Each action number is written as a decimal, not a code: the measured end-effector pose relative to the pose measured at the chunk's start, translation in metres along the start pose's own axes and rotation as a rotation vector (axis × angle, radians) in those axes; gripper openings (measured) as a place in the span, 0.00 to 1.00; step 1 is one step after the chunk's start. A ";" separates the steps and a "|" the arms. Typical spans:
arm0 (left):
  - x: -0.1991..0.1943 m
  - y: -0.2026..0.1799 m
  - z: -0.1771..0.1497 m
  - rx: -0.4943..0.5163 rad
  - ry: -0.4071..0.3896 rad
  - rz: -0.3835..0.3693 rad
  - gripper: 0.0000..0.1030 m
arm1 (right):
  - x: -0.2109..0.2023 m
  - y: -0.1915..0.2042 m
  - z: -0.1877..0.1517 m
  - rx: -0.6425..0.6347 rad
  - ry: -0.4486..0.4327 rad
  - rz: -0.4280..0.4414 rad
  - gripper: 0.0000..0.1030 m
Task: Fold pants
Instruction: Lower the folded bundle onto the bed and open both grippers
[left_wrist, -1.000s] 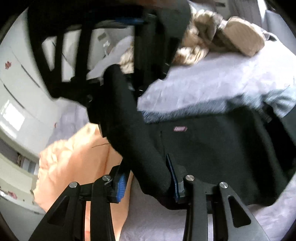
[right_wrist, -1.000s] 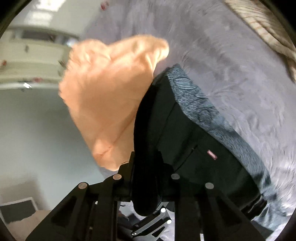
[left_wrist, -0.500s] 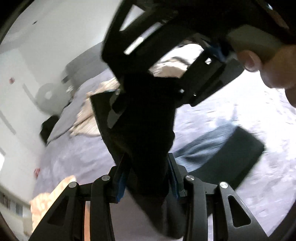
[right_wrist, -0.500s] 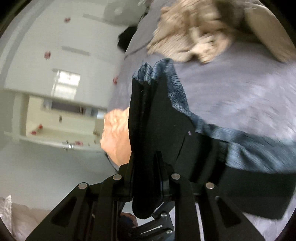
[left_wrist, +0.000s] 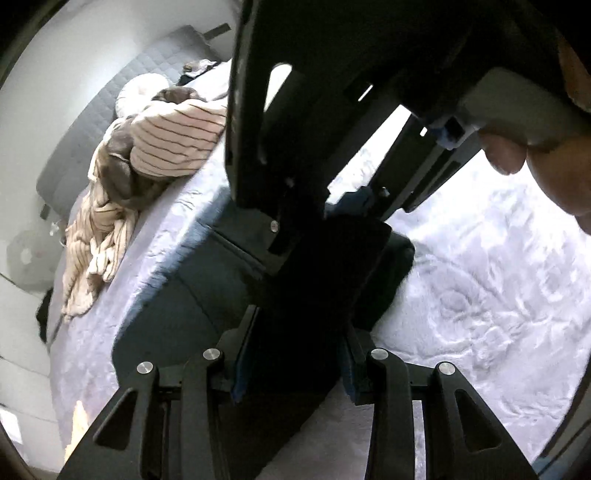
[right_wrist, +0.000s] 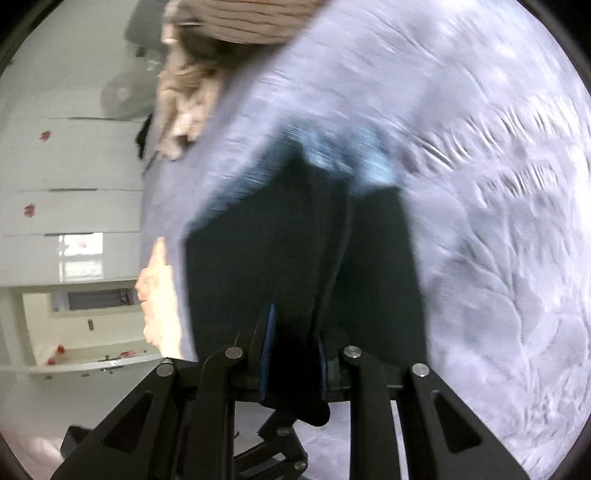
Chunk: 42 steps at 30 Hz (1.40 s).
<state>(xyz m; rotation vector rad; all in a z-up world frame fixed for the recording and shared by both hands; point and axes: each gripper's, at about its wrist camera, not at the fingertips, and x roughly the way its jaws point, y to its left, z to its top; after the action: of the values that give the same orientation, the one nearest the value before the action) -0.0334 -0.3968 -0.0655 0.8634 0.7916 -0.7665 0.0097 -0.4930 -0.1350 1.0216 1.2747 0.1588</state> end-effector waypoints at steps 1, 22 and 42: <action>0.001 -0.002 -0.001 0.006 0.000 0.006 0.38 | 0.002 -0.009 -0.001 0.029 -0.001 0.019 0.22; 0.000 0.136 -0.085 -0.485 0.257 -0.008 0.60 | 0.002 -0.006 -0.021 0.000 -0.063 -0.084 0.17; -0.001 0.156 -0.101 -0.617 0.343 -0.076 0.87 | -0.021 0.030 -0.033 -0.067 -0.116 -0.329 0.59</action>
<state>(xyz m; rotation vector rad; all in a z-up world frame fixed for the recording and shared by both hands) 0.0677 -0.2412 -0.0519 0.4071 1.2865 -0.3970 -0.0127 -0.4707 -0.0972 0.7414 1.3034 -0.1084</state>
